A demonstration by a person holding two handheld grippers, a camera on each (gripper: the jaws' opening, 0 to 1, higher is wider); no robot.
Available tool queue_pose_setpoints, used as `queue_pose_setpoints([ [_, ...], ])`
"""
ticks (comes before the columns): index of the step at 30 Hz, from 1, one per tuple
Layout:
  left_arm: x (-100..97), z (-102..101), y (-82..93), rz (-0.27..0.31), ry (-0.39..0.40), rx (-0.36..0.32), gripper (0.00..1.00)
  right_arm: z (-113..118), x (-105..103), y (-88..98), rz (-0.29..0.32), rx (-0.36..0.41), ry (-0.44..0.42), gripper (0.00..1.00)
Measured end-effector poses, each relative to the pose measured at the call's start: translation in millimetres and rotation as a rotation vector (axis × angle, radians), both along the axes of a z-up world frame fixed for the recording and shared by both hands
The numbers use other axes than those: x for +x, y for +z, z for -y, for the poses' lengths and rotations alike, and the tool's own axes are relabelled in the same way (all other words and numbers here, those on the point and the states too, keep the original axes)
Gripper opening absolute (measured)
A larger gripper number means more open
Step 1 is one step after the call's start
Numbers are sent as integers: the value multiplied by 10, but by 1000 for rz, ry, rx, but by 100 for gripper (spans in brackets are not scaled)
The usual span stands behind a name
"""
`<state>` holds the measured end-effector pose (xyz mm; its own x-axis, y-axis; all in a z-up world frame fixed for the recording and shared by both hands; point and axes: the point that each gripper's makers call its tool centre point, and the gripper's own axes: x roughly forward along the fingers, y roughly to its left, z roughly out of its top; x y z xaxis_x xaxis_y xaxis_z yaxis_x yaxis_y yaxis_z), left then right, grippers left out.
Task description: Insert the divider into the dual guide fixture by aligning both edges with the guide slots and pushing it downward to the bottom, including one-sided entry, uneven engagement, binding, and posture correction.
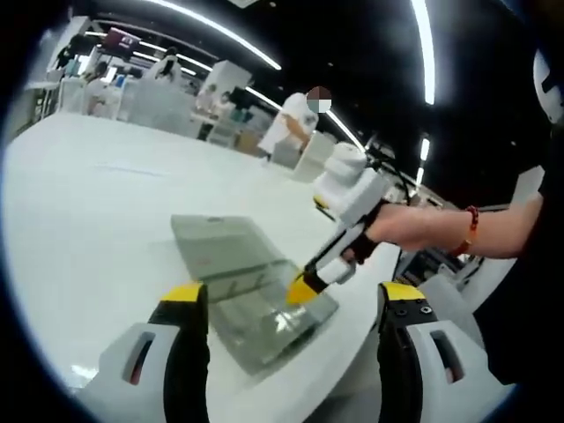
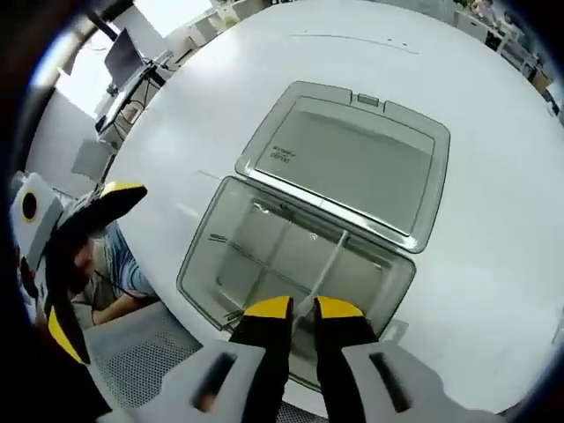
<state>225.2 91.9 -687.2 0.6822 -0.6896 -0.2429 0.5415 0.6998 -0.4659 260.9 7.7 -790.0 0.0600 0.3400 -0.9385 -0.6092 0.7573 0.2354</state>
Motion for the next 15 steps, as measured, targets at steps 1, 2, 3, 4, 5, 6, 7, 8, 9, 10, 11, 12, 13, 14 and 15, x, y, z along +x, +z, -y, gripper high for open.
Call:
queue_pose_setpoints([
  [1,-3,-7,3,-2,2,0,77,6,-5,4,3,5,3,6],
  [2,-6,-14,8,0,4,3,77,0,-14,10,8,15,7,7],
  [3,-8,-25,12,3,7,7,77,-5,-23,11,7,23,10,9],
  [4,-10,-31,12,2,9,9,77,-8,-30,13,8,29,9,11],
  [5,-13,-35,12,1,11,11,77,-7,-30,13,17,32,10,14],
  [6,-17,-41,14,2,13,13,77,-3,-21,12,30,32,14,17],
  [7,-21,-48,17,3,17,16,77,4,-19,11,39,30,19,19],
  [8,-24,-51,18,4,20,17,77,12,-29,10,39,28,24,19],
  [9,-30,-54,19,2,24,17,77,21,-39,5,38,27,31,20],
  [10,-36,-56,19,0,27,18,77,28,-47,5,36,27,34,21],
  [11,-47,-59,23,0,33,19,77,37,-55,11,40,28,35,21],
  [12,-55,-60,23,0,36,22,77,41,-49,19,50,31,36,23],
  [13,-63,-61,20,-2,38,26,77,41,-48,26,57,34,40,25],
  [14,-74,-66,10,-5,44,35,77,40,-49,36,62,40,41,27],
  [15,-80,-68,6,-6,48,39,77,40,-48,42,65,45,42,28],
])
